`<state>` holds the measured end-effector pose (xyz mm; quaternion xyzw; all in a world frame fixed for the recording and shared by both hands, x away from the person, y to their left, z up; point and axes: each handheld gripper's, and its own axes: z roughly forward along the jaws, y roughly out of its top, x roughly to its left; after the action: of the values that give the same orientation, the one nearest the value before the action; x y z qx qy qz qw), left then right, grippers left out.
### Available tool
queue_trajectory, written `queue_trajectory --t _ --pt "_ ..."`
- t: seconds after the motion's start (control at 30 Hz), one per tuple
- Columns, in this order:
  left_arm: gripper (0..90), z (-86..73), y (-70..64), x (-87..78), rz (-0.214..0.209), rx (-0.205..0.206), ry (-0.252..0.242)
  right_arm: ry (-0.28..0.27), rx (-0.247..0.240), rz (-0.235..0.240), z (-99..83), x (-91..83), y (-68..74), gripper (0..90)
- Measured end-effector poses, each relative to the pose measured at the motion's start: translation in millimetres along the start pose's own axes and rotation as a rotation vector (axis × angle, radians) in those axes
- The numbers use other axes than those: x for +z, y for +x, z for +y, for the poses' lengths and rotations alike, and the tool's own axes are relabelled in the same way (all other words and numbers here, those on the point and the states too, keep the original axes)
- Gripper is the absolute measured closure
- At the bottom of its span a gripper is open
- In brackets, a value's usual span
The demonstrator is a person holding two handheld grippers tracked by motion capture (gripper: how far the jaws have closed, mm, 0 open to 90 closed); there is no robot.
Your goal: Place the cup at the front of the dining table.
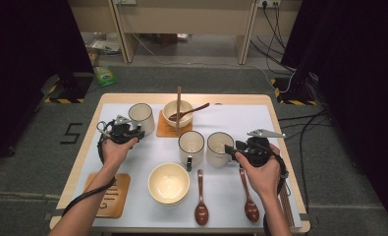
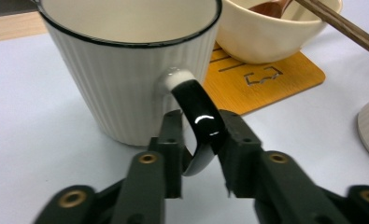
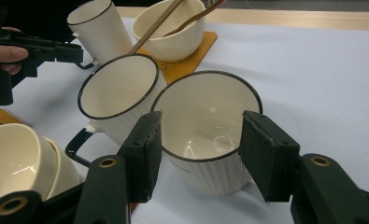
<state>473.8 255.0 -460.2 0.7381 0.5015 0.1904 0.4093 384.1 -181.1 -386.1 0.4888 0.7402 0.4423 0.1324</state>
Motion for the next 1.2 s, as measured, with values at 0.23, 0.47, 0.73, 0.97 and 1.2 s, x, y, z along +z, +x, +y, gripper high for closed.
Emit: queue_trajectory --t 0.23,0.47,0.73,0.97,1.2 --pt "42.0 0.6 -2.1 -7.5 -0.003 -0.007 -0.008 -0.003 0.002 -0.002 0.1 -0.8 -1.2 48.6" --pt "25.6 -2.1 -2.8 -17.3 0.009 -0.018 -0.014 -0.013 0.005 -0.007 1.1 -4.1 -2.9 48.6" --pt "20.5 -3.4 -7.1 -29.6 -0.004 0.005 -0.03 -0.012 0.003 -0.008 1.0 -3.9 -4.1 48.6" --pt "20.1 -10.2 -7.8 -41.3 -0.006 0.013 -0.048 -0.011 0.005 -0.008 0.8 -3.8 -3.4 48.6" --pt "20.1 -19.7 -7.1 -50.3 0.0 0.016 -0.058 -0.011 0.007 -0.008 0.7 -3.6 -2.8 48.6"
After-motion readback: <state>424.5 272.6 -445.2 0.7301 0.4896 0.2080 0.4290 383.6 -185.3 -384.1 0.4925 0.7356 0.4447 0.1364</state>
